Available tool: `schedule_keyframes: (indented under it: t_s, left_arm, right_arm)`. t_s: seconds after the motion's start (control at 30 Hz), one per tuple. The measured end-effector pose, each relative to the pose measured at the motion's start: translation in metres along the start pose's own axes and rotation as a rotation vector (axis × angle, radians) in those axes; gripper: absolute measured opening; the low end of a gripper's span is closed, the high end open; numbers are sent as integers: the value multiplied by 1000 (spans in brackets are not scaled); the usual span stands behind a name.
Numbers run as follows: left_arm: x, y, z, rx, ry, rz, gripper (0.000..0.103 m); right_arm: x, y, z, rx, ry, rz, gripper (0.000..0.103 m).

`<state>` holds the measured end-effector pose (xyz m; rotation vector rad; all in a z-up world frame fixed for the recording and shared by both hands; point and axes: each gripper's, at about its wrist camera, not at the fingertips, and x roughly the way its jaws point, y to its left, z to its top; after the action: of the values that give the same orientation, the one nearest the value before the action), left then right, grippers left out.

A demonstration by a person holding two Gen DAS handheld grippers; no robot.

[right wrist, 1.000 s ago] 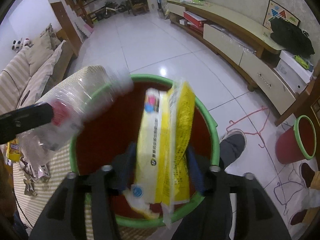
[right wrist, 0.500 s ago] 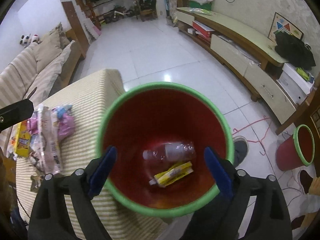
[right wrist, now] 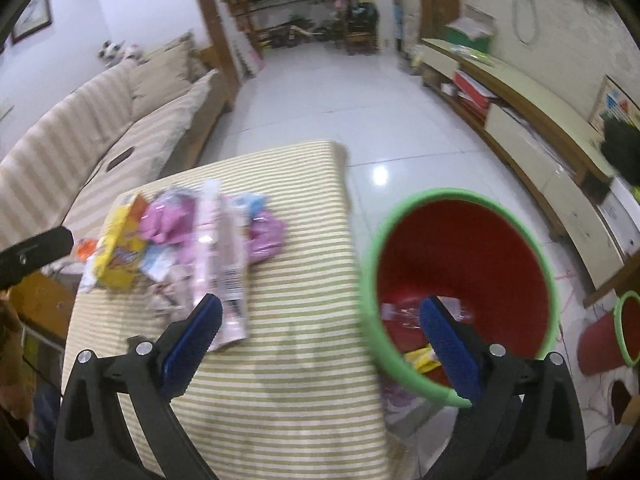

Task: Collect trash
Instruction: 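Grasp the yellow snack box with the left gripper while the right grasps the pink-white bag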

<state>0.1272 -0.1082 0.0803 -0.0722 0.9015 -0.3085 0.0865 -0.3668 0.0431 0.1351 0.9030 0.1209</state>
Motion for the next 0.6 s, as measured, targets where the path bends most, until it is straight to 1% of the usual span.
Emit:
schedule_keyframes:
  t_s: [0.03,0.1,0.23,0.3,0.4,0.53,0.6]
  left_arm:
    - [-7,14,-3,-25,-10,13,98]
    - [-15,30,-8,-53,-21,27,98]
    - [-30,66,-22,-92,-34,47,98]
    - [-33,78,-25,-106,-33,51,98]
    - [-32,85,-26,-100,-18,69,98]
    - [-24,85,-21,-55,1,88,98]
    - [-17,84,-17,-34,7,85,98]
  right_arm:
    - [1,11,0,-16,0,12,96]
    - [2,28,-1,-40,-1,25,96]
    - [5,49,-4,-48,-2,40,96]
    - [9,55,-2,-45,2,47,95]
    - [17,63,0,-47,12,53,95]
    - [28,70,6,-44,17,53,94]
    - [34,69,8,-34,23,55,91]
